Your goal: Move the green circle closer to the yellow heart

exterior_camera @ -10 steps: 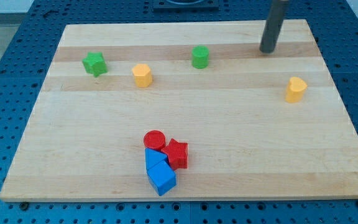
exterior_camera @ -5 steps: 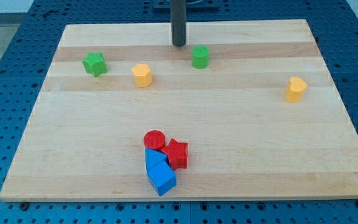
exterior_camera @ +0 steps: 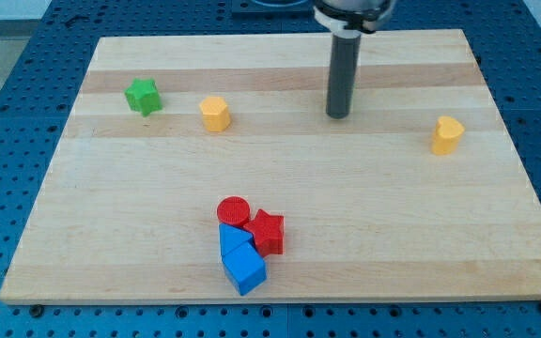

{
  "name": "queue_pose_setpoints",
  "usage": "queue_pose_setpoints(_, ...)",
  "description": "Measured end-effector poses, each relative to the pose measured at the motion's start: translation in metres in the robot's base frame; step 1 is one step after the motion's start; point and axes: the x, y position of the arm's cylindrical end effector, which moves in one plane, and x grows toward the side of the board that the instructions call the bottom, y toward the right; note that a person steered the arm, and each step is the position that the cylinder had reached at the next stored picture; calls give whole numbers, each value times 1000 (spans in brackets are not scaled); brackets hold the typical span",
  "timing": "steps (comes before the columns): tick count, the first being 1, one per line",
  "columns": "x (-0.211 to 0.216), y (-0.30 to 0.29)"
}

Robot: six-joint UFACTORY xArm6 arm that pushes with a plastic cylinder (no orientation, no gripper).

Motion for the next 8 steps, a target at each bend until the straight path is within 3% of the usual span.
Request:
queue_pose_setpoints(4,-45,-49)
queue_pose_setpoints(6,-77,-31)
queue_pose_setpoints(8,-55,15)
